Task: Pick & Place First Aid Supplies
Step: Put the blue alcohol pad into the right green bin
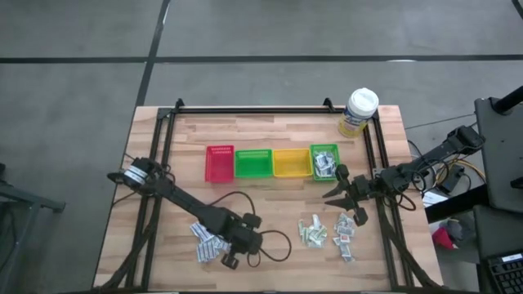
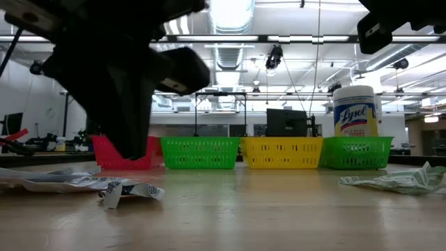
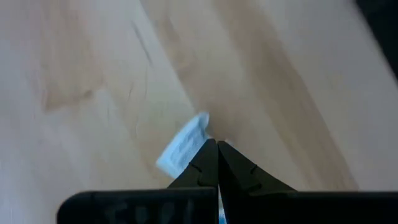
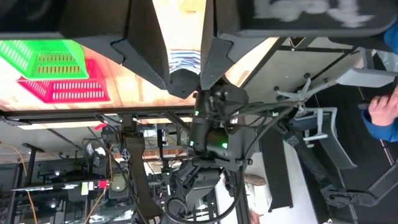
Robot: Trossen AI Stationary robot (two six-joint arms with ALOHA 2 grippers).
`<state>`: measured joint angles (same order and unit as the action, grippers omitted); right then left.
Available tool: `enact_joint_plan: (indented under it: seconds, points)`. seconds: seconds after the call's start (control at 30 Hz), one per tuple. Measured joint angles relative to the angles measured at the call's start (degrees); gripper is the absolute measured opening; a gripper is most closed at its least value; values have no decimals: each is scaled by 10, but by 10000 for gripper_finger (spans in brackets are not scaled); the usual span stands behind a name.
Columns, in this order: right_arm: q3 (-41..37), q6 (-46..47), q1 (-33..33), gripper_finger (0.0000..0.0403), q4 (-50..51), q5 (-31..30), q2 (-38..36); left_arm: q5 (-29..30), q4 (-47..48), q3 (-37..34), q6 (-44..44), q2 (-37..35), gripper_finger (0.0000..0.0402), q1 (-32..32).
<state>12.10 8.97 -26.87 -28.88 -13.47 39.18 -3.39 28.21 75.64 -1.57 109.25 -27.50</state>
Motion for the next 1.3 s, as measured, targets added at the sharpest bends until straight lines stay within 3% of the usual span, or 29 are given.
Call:
enact_joint_plan:
  seconds: [0.17,0.5,0.8,0.97,1.3]
  points:
    - [0,0,0,96,0,0,0,0,-22,0,-1,0,0,0]
    - [0,0,0,83,0,0,0,0,-23,0,-89,-1,7,0]
    - [0,0,0,80,0,0,0,0,-38,0,-137,-1,104,0]
    - [0,0,0,88,0,0,0,0,-41,0,-221,-1,144,0]
    - [0,-2,0,94,0,0,0,0,-42,0,-423,0,151,0]
